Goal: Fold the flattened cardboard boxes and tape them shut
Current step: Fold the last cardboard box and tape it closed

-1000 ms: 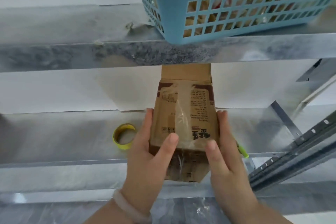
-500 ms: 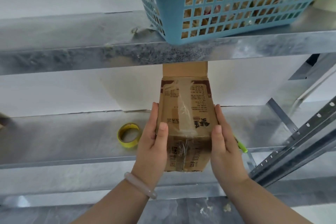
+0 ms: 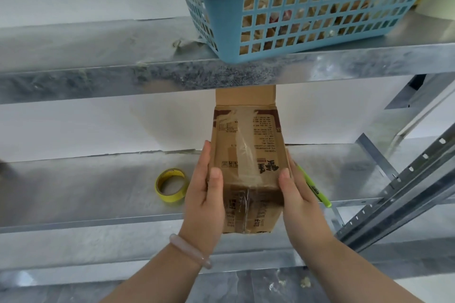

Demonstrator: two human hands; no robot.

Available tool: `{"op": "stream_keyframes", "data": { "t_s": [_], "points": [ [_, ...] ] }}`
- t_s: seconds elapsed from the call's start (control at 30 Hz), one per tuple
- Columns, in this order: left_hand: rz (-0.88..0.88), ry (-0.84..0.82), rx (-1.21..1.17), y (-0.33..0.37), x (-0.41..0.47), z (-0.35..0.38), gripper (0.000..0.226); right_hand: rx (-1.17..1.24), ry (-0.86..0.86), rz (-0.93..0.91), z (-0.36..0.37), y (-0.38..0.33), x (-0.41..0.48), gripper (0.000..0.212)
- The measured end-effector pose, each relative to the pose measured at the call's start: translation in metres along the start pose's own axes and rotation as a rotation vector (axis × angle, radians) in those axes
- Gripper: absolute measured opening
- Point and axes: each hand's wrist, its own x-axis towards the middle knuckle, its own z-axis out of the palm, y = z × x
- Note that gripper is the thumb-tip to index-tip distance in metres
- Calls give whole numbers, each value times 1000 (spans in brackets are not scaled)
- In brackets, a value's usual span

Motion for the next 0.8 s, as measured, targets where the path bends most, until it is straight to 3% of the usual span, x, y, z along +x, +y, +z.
{"op": "stream_keyframes", "data": {
  "t_s": [0.13, 0.27, 0.37, 0.47, 0.57, 0.63, 0.7, 0.8],
  "points": [
    [213, -161, 202, -12, 3, -14, 62, -84, -90, 114, -19, 13, 3, 55],
    [233, -277, 350, -15, 17, -32, 62, -167, -94, 215, -27, 24, 11, 68],
    [172, -230, 323, -11, 13, -32, 53, -183, -40, 318, -31, 37, 1, 70],
    [121, -97, 193, -7, 2, -29, 55, -180, 34, 563, -45, 53, -10, 72],
    [31, 36, 34, -4, -12, -32, 57, 118, 115, 768, -58, 57, -26, 72],
    [-112, 56, -106, -10, -18, -35, 47, 283, 226, 700, -63, 55, -30, 65],
    [-237, 85, -177, -17, -18, -38, 28, 298, 312, 538, -67, 49, -34, 64],
    [-279, 157, 37, -24, -19, -43, 34, 188, 366, 324, -66, 31, -39, 54]
  ]
}}
